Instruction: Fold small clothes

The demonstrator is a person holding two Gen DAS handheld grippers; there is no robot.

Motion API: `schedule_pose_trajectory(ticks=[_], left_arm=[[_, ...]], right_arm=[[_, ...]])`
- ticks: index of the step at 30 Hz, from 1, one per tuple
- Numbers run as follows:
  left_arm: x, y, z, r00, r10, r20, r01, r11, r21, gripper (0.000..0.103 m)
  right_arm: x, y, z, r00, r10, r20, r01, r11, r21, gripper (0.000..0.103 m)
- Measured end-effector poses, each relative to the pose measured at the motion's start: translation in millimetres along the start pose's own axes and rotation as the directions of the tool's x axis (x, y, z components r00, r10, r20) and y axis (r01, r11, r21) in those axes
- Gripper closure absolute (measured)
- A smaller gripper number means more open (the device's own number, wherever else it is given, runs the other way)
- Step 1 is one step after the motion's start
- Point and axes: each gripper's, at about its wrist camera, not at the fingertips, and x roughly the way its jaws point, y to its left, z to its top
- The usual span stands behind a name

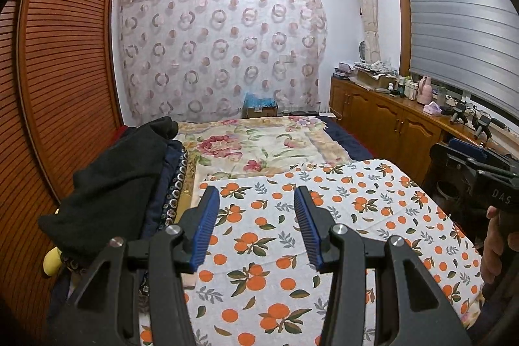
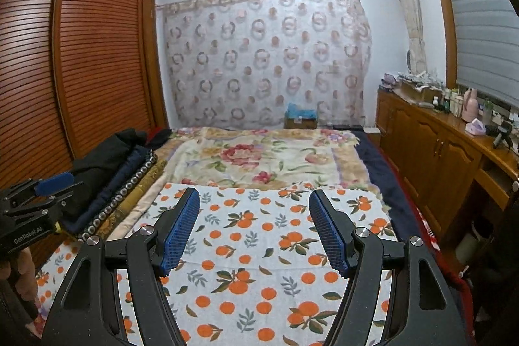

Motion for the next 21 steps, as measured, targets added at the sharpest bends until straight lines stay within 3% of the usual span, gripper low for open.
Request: schedule_pose_trajectory(ticks=[21], left_arm=[[-8.5, 6.1, 5.1, 1.0, 0.006, 0.01, -0.006, 1.0, -0.009, 0.056]], right_arm=[[-2.9, 0.2, -1.1, 1.0, -0.015, 0.009, 0.015, 1.0, -0.006, 0.031]])
